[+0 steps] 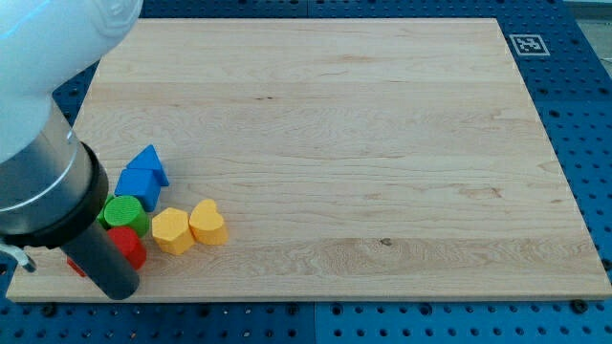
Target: Push line of blocks up a bit
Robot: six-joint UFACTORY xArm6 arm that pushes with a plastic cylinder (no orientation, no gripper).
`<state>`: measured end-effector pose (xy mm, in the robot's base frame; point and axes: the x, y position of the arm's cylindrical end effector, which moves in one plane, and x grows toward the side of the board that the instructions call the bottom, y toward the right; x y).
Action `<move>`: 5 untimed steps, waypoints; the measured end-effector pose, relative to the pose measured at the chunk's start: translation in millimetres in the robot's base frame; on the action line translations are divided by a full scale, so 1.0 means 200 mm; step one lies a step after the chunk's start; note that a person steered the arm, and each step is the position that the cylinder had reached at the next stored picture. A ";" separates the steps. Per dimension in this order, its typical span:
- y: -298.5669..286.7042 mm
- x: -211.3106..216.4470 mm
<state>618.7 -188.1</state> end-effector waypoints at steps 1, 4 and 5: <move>-0.03 0.00; -0.11 0.00; -0.11 0.00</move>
